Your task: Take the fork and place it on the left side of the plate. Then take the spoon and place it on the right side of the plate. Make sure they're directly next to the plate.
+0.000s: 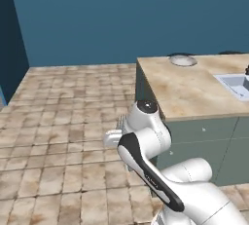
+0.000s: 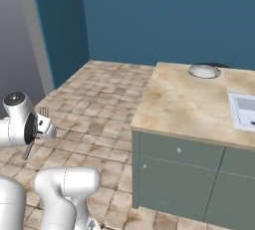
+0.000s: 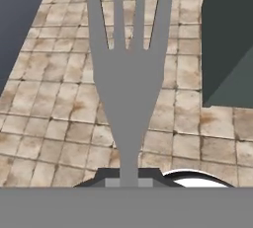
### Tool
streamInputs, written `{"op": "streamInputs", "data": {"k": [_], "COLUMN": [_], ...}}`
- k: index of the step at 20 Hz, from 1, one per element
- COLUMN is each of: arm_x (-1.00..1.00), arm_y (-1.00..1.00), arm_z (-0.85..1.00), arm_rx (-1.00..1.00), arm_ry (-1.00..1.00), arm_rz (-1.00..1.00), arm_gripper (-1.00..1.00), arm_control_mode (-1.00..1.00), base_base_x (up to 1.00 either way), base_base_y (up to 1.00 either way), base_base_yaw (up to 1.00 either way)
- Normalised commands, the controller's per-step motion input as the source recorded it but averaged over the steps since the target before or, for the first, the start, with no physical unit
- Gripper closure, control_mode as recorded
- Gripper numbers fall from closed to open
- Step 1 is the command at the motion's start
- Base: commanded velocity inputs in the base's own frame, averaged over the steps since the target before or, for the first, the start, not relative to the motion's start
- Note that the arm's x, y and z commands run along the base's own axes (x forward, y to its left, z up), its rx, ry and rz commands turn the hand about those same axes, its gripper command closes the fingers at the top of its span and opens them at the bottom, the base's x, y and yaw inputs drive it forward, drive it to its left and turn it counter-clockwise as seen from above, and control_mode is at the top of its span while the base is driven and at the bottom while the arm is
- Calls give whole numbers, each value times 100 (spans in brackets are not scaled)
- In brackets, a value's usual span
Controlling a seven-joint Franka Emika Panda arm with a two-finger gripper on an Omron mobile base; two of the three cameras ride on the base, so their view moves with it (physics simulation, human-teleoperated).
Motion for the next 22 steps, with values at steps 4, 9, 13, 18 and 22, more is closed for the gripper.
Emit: {"op": "streamInputs", "data": {"k": [4,9,13,18,22], "arm_x": [0,0,0,0,0], "arm_y": [0,0,0,0,0], "arm_z": [0,0,0,0,0], "arm_rx": [0,0,0,0,0], "arm_ry": [0,0,0,0,0], "arm_rz": [0,0,0,0,0], "arm_gripper": [100,100,100,100,100], "arm_control_mode": [100,100,100,100,100], "base_base_x": [42,73,100,100,100], "base_base_y": [100,100,99,97,96], "base_base_yaw": [-8,-9,-37,-43,-43]}}
